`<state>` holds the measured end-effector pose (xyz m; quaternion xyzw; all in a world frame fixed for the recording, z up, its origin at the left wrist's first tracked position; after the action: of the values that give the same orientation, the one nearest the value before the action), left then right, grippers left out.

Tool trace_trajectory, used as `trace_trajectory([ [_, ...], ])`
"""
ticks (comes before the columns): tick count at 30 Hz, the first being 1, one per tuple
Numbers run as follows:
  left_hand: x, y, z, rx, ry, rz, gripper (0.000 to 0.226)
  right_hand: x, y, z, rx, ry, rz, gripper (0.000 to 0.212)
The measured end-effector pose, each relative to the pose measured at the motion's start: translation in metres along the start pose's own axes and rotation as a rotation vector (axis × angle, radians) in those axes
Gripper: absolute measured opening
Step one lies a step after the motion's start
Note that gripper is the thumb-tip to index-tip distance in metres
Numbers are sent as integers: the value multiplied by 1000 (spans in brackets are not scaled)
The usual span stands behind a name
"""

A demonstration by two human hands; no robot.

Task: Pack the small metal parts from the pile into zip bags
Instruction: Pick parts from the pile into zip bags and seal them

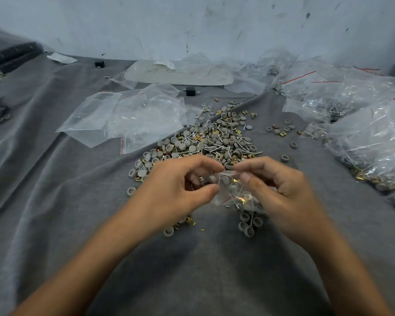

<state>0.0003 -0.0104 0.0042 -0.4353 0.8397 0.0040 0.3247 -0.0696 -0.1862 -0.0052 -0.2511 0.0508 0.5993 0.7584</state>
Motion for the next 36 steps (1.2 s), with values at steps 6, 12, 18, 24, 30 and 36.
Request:
trace_trajectory([
  [6,9,2,-4,30,-46,10,35,1,0,2,-10,15,11,21],
  [12,11,1,-4,33,-73,11,40,2,0,3,-6,23,14,20],
  [18,12,1,-2,13,-81,-5,36,2,0,4,6,13,9,19],
  [24,9,2,-1,9,-148,-9,39,3,0,5,13,11,15,18],
  [30,14,2,-4,-3,51,4,36,1,0,3,4,-2,-2,18],
  [36,19,8,-14,68,-24,61,14,-19,-2,0,-41,-91,-198,18],
])
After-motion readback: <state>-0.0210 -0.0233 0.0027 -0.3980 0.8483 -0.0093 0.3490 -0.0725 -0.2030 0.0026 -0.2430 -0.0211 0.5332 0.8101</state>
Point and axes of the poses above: each hand's wrist, its own y-axis away from the middle knuckle, its own x-axis out of the palm, z = x × y, the point moved 7 cm from there along -y, towards the middle knuckle
